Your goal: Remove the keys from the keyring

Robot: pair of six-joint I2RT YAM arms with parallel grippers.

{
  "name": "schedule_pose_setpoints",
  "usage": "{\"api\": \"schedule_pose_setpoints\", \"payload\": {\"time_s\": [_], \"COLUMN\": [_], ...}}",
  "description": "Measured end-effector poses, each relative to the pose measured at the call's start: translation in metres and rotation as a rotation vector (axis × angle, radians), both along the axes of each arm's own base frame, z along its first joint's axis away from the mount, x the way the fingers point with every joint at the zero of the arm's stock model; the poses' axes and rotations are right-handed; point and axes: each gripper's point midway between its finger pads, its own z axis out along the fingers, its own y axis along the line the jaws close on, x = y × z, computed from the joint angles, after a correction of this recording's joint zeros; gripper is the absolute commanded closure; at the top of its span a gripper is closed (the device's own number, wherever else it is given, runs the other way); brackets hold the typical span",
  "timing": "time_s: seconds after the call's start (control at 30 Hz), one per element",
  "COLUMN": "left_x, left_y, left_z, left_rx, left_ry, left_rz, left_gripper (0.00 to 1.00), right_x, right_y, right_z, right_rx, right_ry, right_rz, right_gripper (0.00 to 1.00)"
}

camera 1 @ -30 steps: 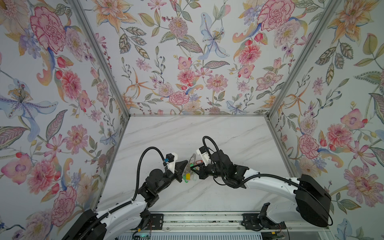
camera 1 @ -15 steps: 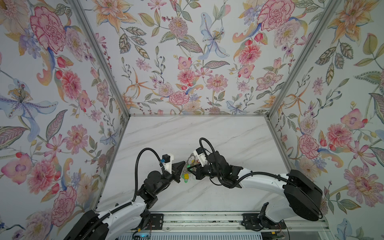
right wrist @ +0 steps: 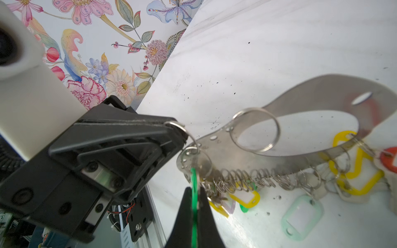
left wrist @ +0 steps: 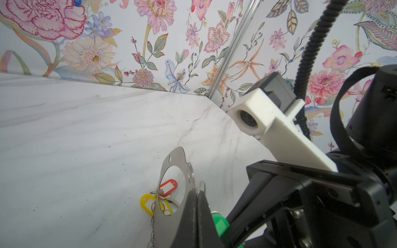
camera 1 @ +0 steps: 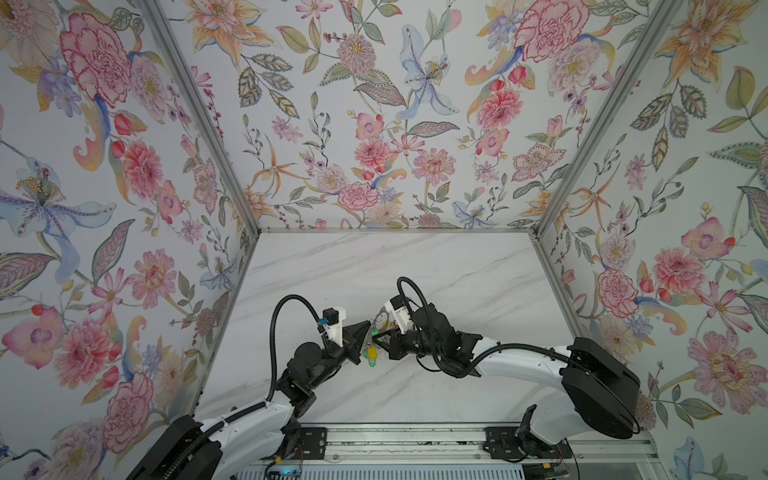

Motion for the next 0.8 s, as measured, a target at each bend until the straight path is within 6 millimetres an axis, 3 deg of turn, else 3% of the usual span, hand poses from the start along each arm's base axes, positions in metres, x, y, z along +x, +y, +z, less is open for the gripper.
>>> {"api": "schedule_pose_setpoints", "payload": {"time_s": [0.5,0.8], "left_x": [-0.001,-0.005], "left_y": [0.003,0.001], "left_z": [-0.001,0.014], "left_rx": [-0.025,-0.061], "left_ry": [-0.028,-0.078], "left_rz": [0.007,-0.017], "left_gripper": [1.00,1.00], "right_x": [-0.009,-0.014], "right_y": [0.008,0.000], "right_z": [0.001,0.019], "right_rx": [-0.044,-0.047], "right_ry": [0.009,-0.012], "right_rz": [-0.037,-0.057], "right_gripper": [1.00,1.00]}}
